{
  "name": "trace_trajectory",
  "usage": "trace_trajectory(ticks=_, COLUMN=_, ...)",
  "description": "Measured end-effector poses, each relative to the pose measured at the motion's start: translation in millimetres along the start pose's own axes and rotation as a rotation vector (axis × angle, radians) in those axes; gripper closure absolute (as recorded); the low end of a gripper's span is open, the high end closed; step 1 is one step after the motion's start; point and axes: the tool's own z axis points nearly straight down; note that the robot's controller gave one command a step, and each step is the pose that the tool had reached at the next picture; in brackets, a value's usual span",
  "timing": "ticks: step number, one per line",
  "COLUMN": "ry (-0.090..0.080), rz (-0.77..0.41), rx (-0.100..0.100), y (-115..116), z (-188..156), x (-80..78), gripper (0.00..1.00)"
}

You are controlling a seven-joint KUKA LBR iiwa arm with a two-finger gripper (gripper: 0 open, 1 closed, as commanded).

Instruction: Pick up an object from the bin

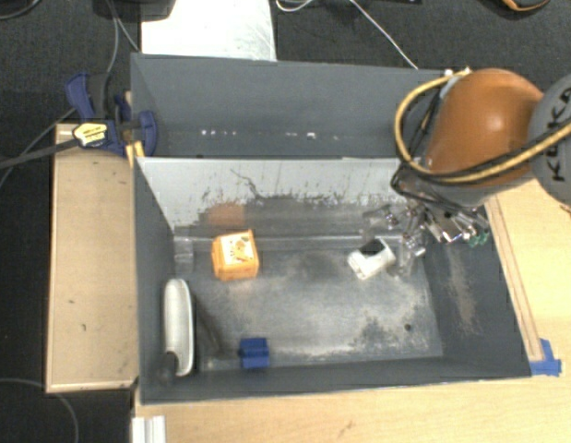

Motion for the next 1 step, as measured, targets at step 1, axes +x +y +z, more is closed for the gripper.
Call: trace_trajectory(ticks=1, ry=-0.012, rz=0.001, rx=0.007, y=-12.4, z=62.2, x=-1.6, gripper=1.00)
